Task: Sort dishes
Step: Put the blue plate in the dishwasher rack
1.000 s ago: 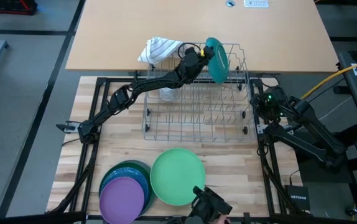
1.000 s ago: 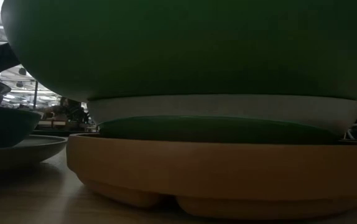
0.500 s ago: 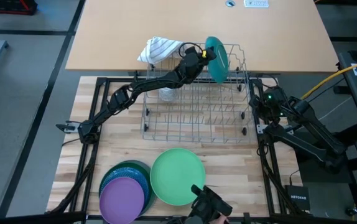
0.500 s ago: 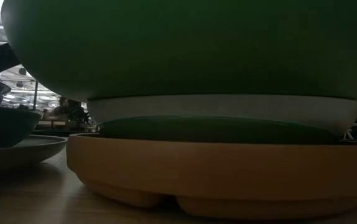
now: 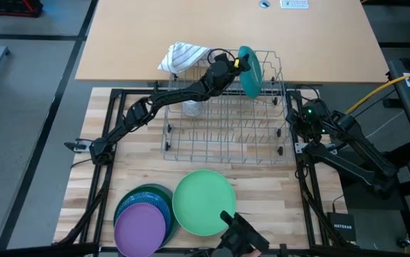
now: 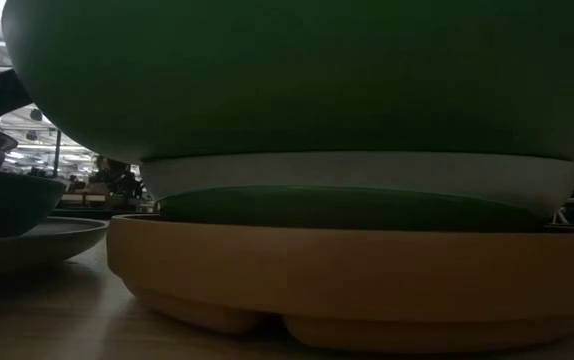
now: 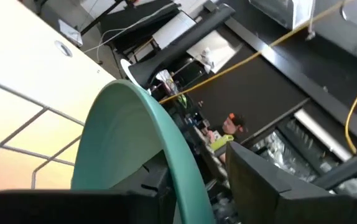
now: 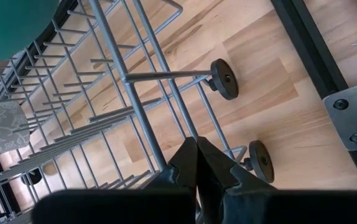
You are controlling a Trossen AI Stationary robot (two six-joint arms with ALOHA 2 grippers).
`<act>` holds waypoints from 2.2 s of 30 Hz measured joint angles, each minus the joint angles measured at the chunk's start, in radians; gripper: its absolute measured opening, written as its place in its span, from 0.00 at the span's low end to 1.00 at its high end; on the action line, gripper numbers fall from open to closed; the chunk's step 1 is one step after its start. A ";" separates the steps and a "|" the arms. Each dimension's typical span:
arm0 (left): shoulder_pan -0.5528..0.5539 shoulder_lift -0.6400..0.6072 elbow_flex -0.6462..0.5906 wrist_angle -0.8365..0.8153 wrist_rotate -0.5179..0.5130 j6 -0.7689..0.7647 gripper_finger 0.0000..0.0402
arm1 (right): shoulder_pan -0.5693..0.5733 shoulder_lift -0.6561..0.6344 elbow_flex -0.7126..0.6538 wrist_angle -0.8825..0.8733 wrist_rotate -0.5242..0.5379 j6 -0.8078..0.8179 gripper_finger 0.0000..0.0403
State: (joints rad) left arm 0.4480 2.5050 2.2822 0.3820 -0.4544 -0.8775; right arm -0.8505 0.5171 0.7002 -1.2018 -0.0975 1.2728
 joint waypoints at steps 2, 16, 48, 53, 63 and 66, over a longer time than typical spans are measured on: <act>0.000 0.000 0.000 0.000 0.002 0.023 0.32 | 0.000 0.000 0.000 0.000 0.000 0.000 0.01; 0.040 0.000 0.000 -0.007 0.156 0.062 0.45 | 0.000 0.000 0.000 0.000 0.000 0.000 0.01; 0.116 -0.001 0.001 -0.231 0.595 0.260 0.48 | 0.000 0.000 0.000 -0.002 -0.001 -0.001 0.01; 0.143 -0.004 0.001 -0.273 0.751 0.206 0.48 | 0.000 0.000 0.000 -0.003 -0.003 -0.011 0.01; 0.161 -0.004 0.001 -0.267 0.835 0.200 0.48 | 0.000 0.000 0.000 -0.003 -0.004 -0.019 0.01; 0.161 -0.004 0.001 -0.266 0.839 0.230 0.48 | 0.000 0.000 0.000 -0.003 -0.004 -0.020 0.01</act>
State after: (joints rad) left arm 0.6086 2.5012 2.2833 0.1158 0.3844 -0.6475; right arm -0.8509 0.5175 0.6998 -1.2051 -0.1011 1.2530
